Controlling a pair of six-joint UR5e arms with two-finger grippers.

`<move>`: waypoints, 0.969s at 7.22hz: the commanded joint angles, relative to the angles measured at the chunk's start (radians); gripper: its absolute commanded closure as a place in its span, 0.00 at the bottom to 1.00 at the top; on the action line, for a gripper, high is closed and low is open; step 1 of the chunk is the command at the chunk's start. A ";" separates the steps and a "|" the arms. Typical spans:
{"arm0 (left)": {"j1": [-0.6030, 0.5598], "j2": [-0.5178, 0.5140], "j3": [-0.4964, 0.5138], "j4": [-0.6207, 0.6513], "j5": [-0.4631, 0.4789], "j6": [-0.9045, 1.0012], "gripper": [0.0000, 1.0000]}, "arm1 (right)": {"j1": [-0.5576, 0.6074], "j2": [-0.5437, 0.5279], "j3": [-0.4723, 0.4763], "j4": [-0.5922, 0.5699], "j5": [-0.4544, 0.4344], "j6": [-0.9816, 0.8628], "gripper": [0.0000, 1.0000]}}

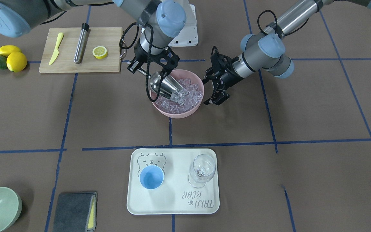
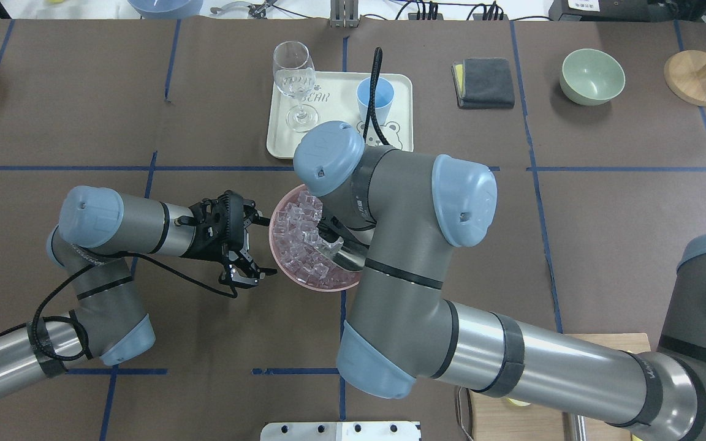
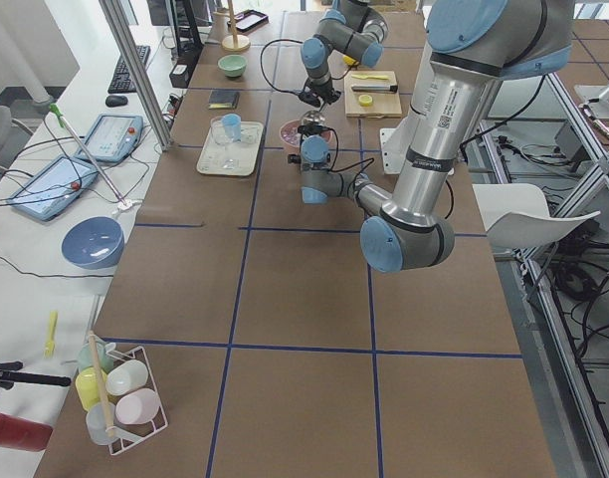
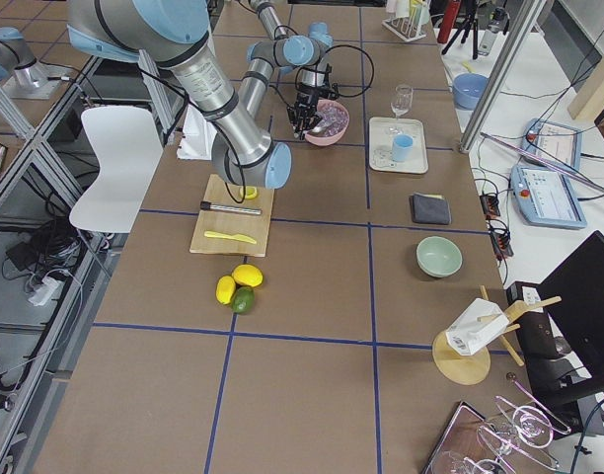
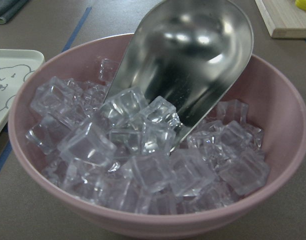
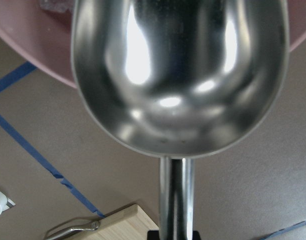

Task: Put ice in cup with scoop
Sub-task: 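Dip the scoop into the ice cubes with the right gripper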

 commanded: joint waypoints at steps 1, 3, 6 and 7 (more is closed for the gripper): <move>0.000 -0.001 0.000 0.000 0.000 -0.003 0.00 | 0.001 -0.038 0.027 0.081 0.002 0.012 1.00; 0.000 -0.001 -0.002 0.000 0.000 -0.003 0.00 | 0.002 -0.095 0.064 0.171 0.003 0.039 1.00; 0.000 0.000 -0.002 0.000 0.000 -0.003 0.00 | 0.014 -0.131 0.176 0.191 0.020 0.058 1.00; 0.000 0.000 -0.002 0.000 0.000 -0.003 0.00 | 0.020 -0.161 0.206 0.260 0.037 0.079 1.00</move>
